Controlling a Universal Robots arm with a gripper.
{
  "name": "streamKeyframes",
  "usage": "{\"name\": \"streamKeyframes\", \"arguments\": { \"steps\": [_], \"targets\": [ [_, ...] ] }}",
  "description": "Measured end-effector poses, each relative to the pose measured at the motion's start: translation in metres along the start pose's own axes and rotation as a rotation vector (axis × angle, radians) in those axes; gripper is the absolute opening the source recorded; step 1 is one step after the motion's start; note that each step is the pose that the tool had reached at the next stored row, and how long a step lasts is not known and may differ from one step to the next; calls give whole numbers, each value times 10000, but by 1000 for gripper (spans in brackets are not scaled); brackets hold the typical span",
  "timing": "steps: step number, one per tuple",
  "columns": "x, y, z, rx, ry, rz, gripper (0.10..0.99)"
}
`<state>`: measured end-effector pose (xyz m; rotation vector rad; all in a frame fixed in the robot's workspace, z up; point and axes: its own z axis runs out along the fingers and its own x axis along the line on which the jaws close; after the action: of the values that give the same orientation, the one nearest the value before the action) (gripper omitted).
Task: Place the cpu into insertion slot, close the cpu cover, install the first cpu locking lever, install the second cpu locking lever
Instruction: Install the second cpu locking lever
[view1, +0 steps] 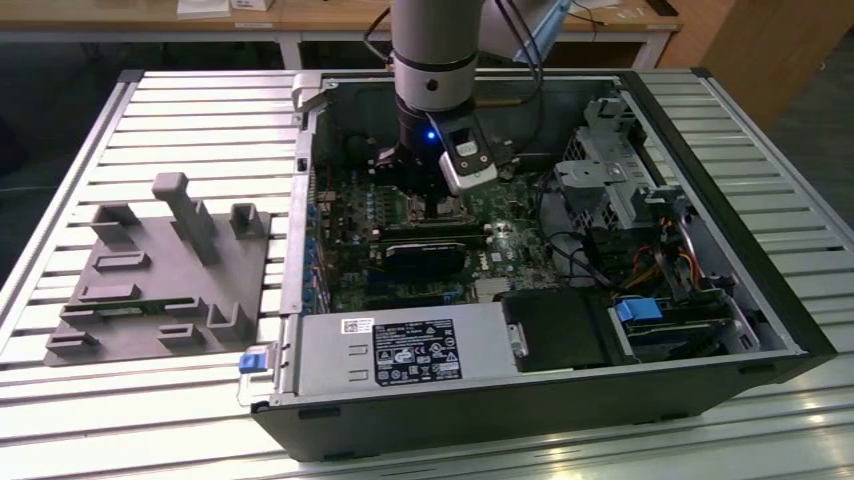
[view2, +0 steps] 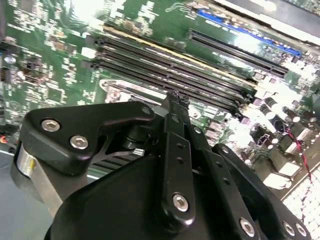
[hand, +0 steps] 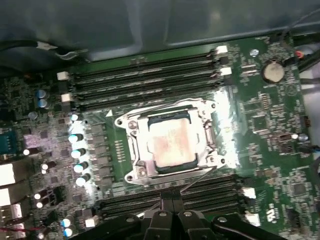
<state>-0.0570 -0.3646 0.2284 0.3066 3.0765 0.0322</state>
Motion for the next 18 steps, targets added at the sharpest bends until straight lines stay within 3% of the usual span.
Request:
{"name": "streamKeyframes", "arguments": {
  "steps": [6,18],
  "targets": [
    [55,-56,45,-174,19,-35,102],
    [112,-180,116,-860,114,-69,102]
  ]
}}
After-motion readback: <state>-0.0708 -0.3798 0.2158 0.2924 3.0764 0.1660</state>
